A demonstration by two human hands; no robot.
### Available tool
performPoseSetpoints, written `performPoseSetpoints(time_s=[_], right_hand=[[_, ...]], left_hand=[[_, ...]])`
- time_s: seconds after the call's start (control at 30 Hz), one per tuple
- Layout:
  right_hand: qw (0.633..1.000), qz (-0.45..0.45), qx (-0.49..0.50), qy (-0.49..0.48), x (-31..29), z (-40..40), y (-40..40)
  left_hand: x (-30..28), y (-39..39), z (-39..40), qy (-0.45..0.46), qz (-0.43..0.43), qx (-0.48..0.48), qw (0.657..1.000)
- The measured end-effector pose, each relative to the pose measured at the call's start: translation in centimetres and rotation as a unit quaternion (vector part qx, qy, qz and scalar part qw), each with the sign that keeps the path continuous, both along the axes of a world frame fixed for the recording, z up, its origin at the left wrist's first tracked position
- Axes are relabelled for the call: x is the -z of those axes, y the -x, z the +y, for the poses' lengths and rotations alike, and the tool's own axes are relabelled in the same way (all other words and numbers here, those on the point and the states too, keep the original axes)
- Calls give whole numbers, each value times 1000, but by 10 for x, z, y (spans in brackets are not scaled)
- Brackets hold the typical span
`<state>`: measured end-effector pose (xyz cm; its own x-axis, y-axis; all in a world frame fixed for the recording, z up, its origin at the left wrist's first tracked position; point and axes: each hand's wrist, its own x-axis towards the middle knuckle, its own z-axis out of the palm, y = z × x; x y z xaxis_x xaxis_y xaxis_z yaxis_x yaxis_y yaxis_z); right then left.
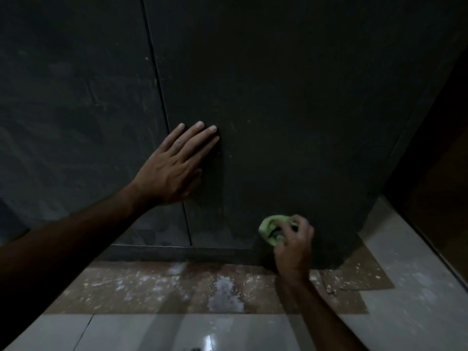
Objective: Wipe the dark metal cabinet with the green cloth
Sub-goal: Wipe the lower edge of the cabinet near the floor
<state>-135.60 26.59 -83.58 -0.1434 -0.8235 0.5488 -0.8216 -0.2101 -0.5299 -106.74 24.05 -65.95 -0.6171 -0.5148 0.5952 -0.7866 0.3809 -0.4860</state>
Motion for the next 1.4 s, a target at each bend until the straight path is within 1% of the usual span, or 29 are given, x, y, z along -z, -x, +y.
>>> performPoseSetpoints(time_s=[0.07,0.1,0.13,0.17,0.2,0.27,0.3,0.33,0.37,0.4,0.43,0.5,0.53,0.57,0.6,0.63,0.67,0.7,0.8,0.9,0.97,1.03,1.1,1.17,1.2,1.23,1.27,1.33,1.4], right_hand=[[982,-155,58,96,-35,-16,-16],[968,-195,56,146,-50,-25,-26],[963,-200,38,177,-60,-30,-35],[969,-163,12,187,-62,-31,-44],[980,-89,-17,180,-54,-28,-51],[984,101,-84,123,-18,-12,-52],[976,179,-114,58,1,-6,-44],[966,223,-126,-22,18,-2,-31],[961,235,-118,-90,33,1,-15],[962,220,-88,-131,43,4,1],[973,181,-49,-138,49,5,14],[992,38,55,-107,46,4,25],[988,-61,113,-81,37,2,23],[968,-178,166,-55,26,-3,19],[930,-299,211,-35,15,-8,12],[886,-391,248,-31,6,-13,1],[855,-442,268,-47,1,-17,-12],[848,-453,267,-72,-2,-17,-30],[899,-388,151,-140,13,0,-90],[911,-323,31,-254,33,14,-115],[891,-358,-4,-278,29,18,-101],[845,-466,69,-254,-2,28,-77],[795,-557,100,-221,-45,42,-62],[785,-577,101,-204,-104,60,-63],[777,-581,105,-219,-110,60,-69],[767,-587,89,-244,-89,52,-78],[758,-589,71,-272,-44,35,-87],[771,-550,48,-317,-4,27,-110],[774,-493,-59,-393,39,13,-131]], left_hand=[[0,0,0,2,2,0,1000],[1,1,-1,4,6,0,1000],[2,3,-1,4,10,0,1000],[2,4,-1,2,10,-1,1000],[2,4,-2,0,7,-3,1000],[2,0,-2,-3,-3,-6,1000],[1,-1,-2,-3,-7,-7,1000],[1,-1,-1,-3,-8,-10,1000],[1,0,-1,-5,-8,-12,1000],[1,0,0,-7,-8,-13,1000],[2,1,0,-9,-9,-15,1000],[2,2,0,-12,-10,-18,1000],[2,2,0,-11,-10,-19,1000],[1,2,1,-10,-8,-21,1000],[1,3,2,-7,-6,-21,1000],[1,4,2,-3,-2,-20,1000],[1,6,3,-2,1,-18,1000],[1,6,4,-2,4,-14,1000],[3,5,5,-8,15,2,1000],[6,3,6,-6,15,5,1000],[6,1,5,-6,12,6,1000],[5,0,4,-7,15,7,1000],[4,0,4,-7,21,9,1000],[5,0,3,-7,23,13,1000],[5,0,2,-6,22,14,1000],[6,-1,1,-6,21,13,1000],[6,-1,1,-4,22,12,1000],[8,-2,-1,0,30,11,1000],[9,0,-2,1,33,14,999]])
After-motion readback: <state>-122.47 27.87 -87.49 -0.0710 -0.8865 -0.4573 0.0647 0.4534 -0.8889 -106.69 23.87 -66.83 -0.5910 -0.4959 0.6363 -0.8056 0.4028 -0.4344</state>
